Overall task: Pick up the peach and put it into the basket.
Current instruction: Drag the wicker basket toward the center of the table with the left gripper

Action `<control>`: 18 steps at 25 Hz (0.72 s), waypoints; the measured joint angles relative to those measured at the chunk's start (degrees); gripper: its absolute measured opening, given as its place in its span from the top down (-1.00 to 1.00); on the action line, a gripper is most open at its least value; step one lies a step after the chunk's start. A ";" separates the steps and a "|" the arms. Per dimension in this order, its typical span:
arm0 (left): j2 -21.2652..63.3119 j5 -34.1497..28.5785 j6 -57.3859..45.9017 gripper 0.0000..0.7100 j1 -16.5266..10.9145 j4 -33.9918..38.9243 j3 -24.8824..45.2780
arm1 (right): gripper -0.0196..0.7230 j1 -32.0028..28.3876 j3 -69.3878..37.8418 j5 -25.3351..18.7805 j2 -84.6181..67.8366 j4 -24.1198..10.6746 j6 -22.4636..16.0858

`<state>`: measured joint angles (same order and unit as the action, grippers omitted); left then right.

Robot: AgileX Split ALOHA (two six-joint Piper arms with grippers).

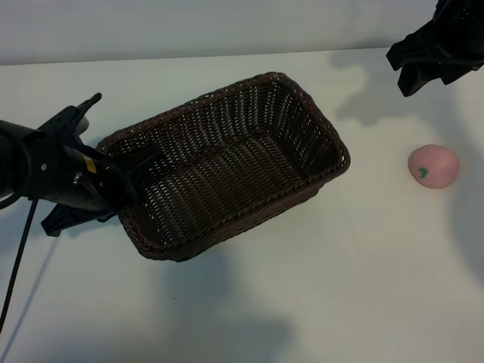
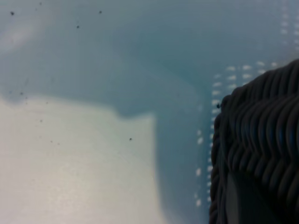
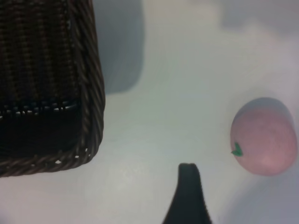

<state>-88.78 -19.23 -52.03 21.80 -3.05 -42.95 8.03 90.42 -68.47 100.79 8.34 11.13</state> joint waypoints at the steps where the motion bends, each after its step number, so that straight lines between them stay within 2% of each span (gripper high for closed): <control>1: 0.39 0.15 0.12 0.55 0.00 -0.55 0.00 | -0.53 0.00 0.00 -0.05 0.00 0.00 0.00; 9: 2.34 1.37 3.77 0.55 -0.21 -3.25 -0.72 | -0.53 0.00 0.00 -0.42 0.00 0.04 0.00; 18: 1.95 -12.58 22.15 0.55 -6.96 -4.39 -13.80 | -0.53 0.00 0.00 -0.81 0.00 0.18 0.00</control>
<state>-86.82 -31.81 -29.88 14.84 -7.44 -56.75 8.03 90.42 -69.29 100.79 8.52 11.13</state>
